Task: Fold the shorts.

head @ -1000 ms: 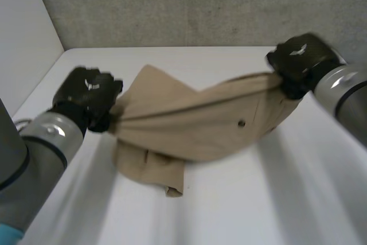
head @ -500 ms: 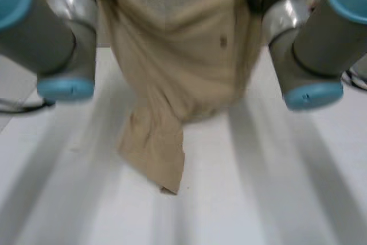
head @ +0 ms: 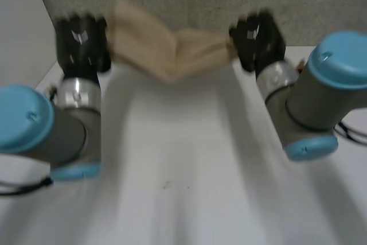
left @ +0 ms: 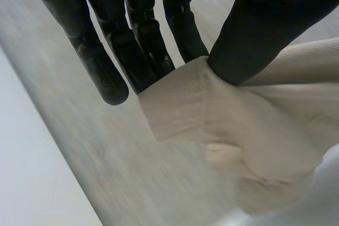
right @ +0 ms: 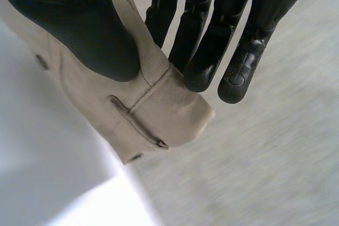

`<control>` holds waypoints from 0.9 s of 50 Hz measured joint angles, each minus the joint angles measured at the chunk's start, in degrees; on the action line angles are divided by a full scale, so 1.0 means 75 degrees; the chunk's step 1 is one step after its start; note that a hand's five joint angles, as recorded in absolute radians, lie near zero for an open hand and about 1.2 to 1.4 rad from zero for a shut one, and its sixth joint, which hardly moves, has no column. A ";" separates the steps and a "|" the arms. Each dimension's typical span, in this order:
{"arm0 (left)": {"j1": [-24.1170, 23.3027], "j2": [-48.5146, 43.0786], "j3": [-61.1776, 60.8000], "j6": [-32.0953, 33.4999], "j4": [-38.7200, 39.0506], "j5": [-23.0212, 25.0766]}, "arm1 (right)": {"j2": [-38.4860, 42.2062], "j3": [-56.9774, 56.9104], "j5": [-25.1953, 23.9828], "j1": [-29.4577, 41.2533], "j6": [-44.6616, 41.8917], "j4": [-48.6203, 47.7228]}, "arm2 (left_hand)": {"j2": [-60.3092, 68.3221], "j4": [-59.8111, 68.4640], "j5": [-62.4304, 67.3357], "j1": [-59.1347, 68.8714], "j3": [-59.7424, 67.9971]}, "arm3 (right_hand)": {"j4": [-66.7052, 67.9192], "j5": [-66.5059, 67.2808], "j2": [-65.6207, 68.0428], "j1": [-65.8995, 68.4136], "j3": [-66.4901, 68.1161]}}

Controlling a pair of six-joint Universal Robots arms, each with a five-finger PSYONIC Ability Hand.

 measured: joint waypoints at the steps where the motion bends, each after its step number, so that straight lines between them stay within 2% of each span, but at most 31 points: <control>1: -0.0027 -0.0083 -0.0217 -0.0081 -0.0130 -0.0002 | 0.0076 0.0114 -0.0003 -0.0003 0.0069 0.0152 | 0.0001 0.0001 -0.0001 0.0000 0.0000 | 0.0000 0.0000 0.0000 0.0000 0.0000; 6: -0.0225 -0.0430 -0.0857 -0.0419 -0.1103 -0.0023 | 0.0535 0.0674 -0.0001 -0.0015 0.0407 0.0848 | 0.0001 0.0001 0.0000 0.0000 0.0000 | 0.0000 0.0000 0.0000 0.0000 0.0000; 9: -0.0333 -0.0518 -0.1071 -0.0648 -0.2027 -0.0036 | 0.0730 0.1012 -0.0004 -0.0024 0.0534 0.1157 | -0.0004 -0.0005 0.0000 0.0000 -0.0002 | 0.0000 0.0000 0.0000 0.0056 0.0000; 12: -0.0368 -0.0469 -0.1159 -0.0797 -0.2595 -0.0031 | 0.0752 0.1221 -0.0011 -0.0031 0.0565 0.1260 | -0.0027 -0.0021 -0.0001 -0.0001 -0.0014 | 0.0000 0.0001 0.0000 0.0056 0.0000; 13: -0.0379 -0.0327 -0.1250 -0.0977 -0.3206 -0.0018 | 0.0710 0.1473 -0.0026 -0.0041 0.0577 0.1323 | -0.0253 -0.0241 -0.0003 -0.0004 -0.0193 | 0.0000 0.0001 0.0000 0.0056 0.0000; 14: -0.0379 -0.0327 -0.1250 -0.0977 -0.3206 -0.0018 | 0.0710 0.1473 -0.0026 -0.0041 0.0577 0.1323 | -0.0253 -0.0241 -0.0003 -0.0004 -0.0193 | 0.0000 0.0001 0.0000 0.0056 0.0000; 16: -0.0348 -0.0028 -0.1388 -0.1193 -0.3884 0.0005 | 0.0544 0.1859 -0.0052 -0.0090 0.0574 0.1350 | -0.0560 -0.0547 -0.0040 -0.0040 -0.0492 | 0.0000 0.0000 0.0000 0.0056 0.0000; 18: -0.0329 0.0084 -0.1438 -0.1240 -0.4048 0.0012 | 0.0483 0.1956 -0.0060 -0.0110 0.0573 0.1346 | -0.0776 -0.0774 -0.0136 -0.0113 -0.0723 | 0.0000 0.0000 0.0000 0.0056 0.0000; 19: -0.0281 0.0343 -0.1547 -0.1308 -0.4339 0.0023 | 0.0278 0.2232 -0.0092 -0.0175 0.0567 0.1332 | -0.1737 -0.1732 -0.1173 -0.1283 -0.1675 | 0.0000 0.0000 0.0000 0.0056 0.0000; 21: -0.0228 0.0639 -0.1667 -0.1337 -0.4576 0.0033 | 0.0051 0.2503 -0.0152 -0.0248 0.0561 0.1306 | -0.2597 -0.2584 -0.2095 -0.2325 -0.2517 | 0.0000 0.0001 0.0000 0.0056 0.0000; 22: -0.0210 0.0748 -0.1702 -0.1333 -0.4637 0.0035 | -0.0059 0.2629 -0.0196 -0.0286 0.0559 0.1289 | -0.3693 -0.3570 -0.3089 -0.3321 -0.3475 | 0.0000 0.0001 0.0000 0.0056 0.0000; 23: -0.0188 0.0891 -0.1743 -0.1317 -0.4708 0.0040 | -0.0171 0.2760 -0.0255 -0.0328 0.0557 0.1273 | -0.3943 -0.3826 -0.3350 -0.3579 -0.3729 | 0.0000 0.0001 0.0000 0.0056 0.0000; 24: -0.0171 0.1024 -0.1774 -0.1289 -0.4757 0.0043 | -0.0269 0.2881 -0.0329 -0.0373 0.0556 0.1254 | -0.5629 -0.5545 -0.5086 -0.5392 -0.5432 | 0.0000 0.0001 0.0000 0.0056 0.0000; 25: -0.0161 0.1101 -0.1788 -0.1267 -0.4781 0.0044 | -0.0324 0.2950 -0.0378 -0.0402 0.0556 0.1246 | -0.5808 -0.5745 -0.5289 -0.5589 -0.5716 | 0.0000 0.0001 0.0000 0.0056 0.0000; 26: -0.0142 0.1229 -0.1792 -0.1209 -0.4806 0.0052 | -0.0404 0.3057 -0.0470 -0.0454 0.0555 0.1223 | -0.6684 -0.6679 -0.6248 -0.6349 -0.6588 | 0.0000 0.0001 0.0000 0.0056 0.0000; 29: -0.0085 0.1428 -0.1697 -0.1038 -0.4804 0.0107 | -0.0513 0.3222 -0.0665 -0.0563 0.0554 0.1164 | -0.7067 -0.7091 -0.6704 -0.6569 -0.7001 | 0.0000 0.0001 0.0000 0.0056 0.0000; 32: 0.0007 0.1476 -0.1483 -0.0896 -0.4743 0.0294 | -0.0542 0.3282 -0.0777 -0.0631 0.0554 0.1104 | -0.7115 -0.7125 -0.6753 -0.6568 -0.7051 | 0.0000 0.0000 0.0000 0.0056 0.0000; 36: 0.0181 0.1201 -0.1053 -0.0798 -0.4480 0.0911 | -0.0533 0.3306 -0.0846 -0.0671 0.0554 0.1041 | -0.6656 -0.6704 -0.6233 -0.6173 -0.6671 | 0.0000 0.0001 0.0000 0.0056 0.0000; 39: 0.0351 0.0752 -0.0699 -0.0777 -0.4125 0.1516 | -0.0520 0.3335 -0.0854 -0.0674 0.0554 0.1018 | -0.5873 -0.5860 -0.5373 -0.5305 -0.5830 | 0.0000 0.0001 0.0000 0.0056 0.0000; 45: 0.0615 -0.0231 -0.0093 -0.0751 -0.3533 0.2273 | -0.0504 0.3416 -0.0854 -0.0668 0.0555 0.0967 | -0.5565 -0.5521 -0.5051 -0.5149 -0.5520 | 0.0000 0.0001 0.0000 0.0056 0.0000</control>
